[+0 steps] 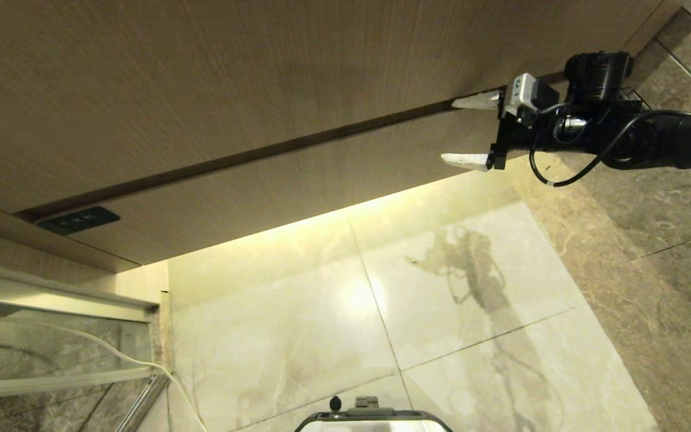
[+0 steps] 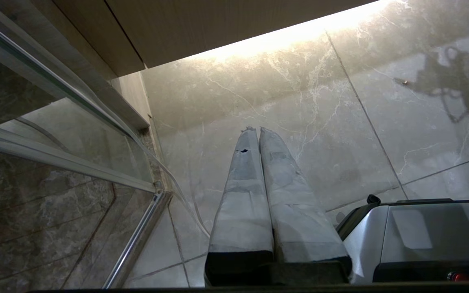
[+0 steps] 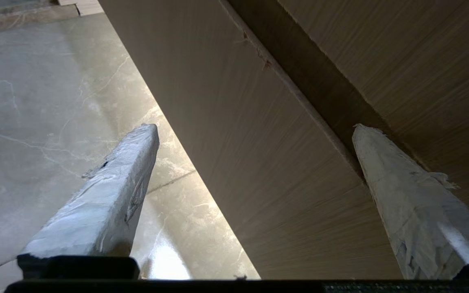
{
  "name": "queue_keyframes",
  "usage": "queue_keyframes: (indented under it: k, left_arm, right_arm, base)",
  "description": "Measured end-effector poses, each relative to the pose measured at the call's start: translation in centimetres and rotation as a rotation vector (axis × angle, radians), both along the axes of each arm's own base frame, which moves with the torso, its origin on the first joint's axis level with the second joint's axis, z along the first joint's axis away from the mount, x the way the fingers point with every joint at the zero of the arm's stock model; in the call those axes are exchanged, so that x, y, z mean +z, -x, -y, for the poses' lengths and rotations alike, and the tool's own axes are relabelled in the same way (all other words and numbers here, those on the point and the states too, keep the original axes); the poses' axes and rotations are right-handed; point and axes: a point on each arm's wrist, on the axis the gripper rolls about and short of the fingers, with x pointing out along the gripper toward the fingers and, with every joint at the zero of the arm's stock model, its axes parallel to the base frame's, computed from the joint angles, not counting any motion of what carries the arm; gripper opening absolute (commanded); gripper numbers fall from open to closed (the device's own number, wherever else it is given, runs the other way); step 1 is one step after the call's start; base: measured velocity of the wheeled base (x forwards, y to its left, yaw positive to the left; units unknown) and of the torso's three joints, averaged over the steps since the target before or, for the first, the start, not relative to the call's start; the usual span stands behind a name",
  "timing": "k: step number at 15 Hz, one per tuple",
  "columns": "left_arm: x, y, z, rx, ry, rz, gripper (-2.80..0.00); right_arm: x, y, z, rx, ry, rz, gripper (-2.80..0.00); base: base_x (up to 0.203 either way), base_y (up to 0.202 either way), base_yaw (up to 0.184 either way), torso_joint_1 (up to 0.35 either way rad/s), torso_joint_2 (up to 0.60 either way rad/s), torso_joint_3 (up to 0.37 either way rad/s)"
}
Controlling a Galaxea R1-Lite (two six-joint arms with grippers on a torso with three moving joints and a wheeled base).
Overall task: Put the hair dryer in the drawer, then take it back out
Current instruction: Pull open the drawer
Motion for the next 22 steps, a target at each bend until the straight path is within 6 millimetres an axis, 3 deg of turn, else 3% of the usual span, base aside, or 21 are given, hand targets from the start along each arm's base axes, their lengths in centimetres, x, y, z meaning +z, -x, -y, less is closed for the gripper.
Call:
queue_keyframes:
  k: [13,19,22]
  left_arm:
    - [0.0,0.0,0.0,-0.001,0.000,0.000,-2.80]
    - [0.0,0.0,0.0,0.000,0.000,0.000,-2.80]
    - [0.0,0.0,0.0,-0.001,0.000,0.000,-2.80]
  right_arm:
    - [-1.2,-1.5,-0.7,-0.016,-0.006,0.066,0.00]
    - [-2.7,-2.2,-0.8,-0.036,-0.005,-0.007,0.00]
    - [-3.6,-2.0,-0.7,-0.046,-0.017,-0.155,0.00]
  base:
    - [0.000,0.000,0.000,0.000,0.00,0.000]
    - [0.000,0.000,0.000,0.000,0.00,0.000]
    - [0.000,0.000,0.000,0.000,0.00,0.000]
